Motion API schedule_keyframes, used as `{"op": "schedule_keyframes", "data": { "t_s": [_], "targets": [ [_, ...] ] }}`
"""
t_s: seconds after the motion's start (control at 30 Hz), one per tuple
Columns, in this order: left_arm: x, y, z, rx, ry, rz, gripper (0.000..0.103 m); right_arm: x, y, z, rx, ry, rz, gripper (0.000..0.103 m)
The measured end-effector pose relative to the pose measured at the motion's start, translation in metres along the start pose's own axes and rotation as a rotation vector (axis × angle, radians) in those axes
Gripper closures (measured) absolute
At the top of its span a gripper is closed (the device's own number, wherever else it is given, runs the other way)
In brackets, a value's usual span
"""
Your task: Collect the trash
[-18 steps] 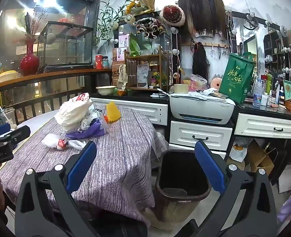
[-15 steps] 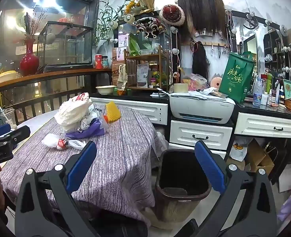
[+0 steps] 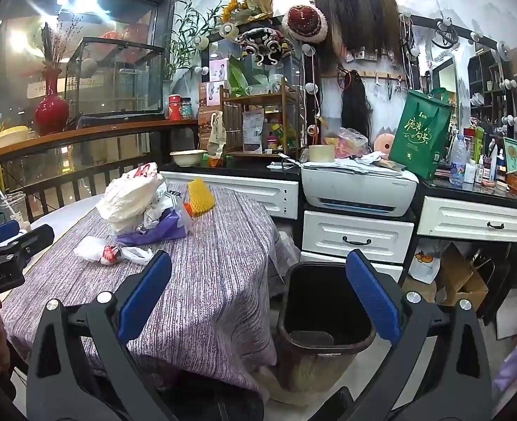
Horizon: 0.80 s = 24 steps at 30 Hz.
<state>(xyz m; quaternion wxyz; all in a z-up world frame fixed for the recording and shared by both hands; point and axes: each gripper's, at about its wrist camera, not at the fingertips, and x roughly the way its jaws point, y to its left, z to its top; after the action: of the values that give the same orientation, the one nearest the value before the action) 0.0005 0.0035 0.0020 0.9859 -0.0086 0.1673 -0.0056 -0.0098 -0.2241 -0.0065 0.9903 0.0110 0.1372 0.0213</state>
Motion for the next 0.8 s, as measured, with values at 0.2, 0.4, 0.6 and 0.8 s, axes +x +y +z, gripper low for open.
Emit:
{"op": "schedule_keyframes", "data": {
  "t_s": [0.2,0.4,0.6,0.8],
  "targets": [
    [0.0,0.002,0.004,-0.003,0.004,-0.002,0.005,0.003,0.0,0.002,0.004,0.008,0.001,0.005],
    [0.004,0.001,-0.004,0.005,0.006,0.005,0.005,0.005,-0.001,-0.003,0.005,0.008,0.0,0.005],
    [0.004,0.006,-0.006,0.004,0.006,0.008,0.005,0.005,-0.003,-0.002,0.006,0.009,0.002,0.005],
    [0.007,0.002,-0.007,0.007,0.007,0.008,0.005,0.005,-0.003,-0.003,0.007,0.01,0.001,0.005]
  ]
}}
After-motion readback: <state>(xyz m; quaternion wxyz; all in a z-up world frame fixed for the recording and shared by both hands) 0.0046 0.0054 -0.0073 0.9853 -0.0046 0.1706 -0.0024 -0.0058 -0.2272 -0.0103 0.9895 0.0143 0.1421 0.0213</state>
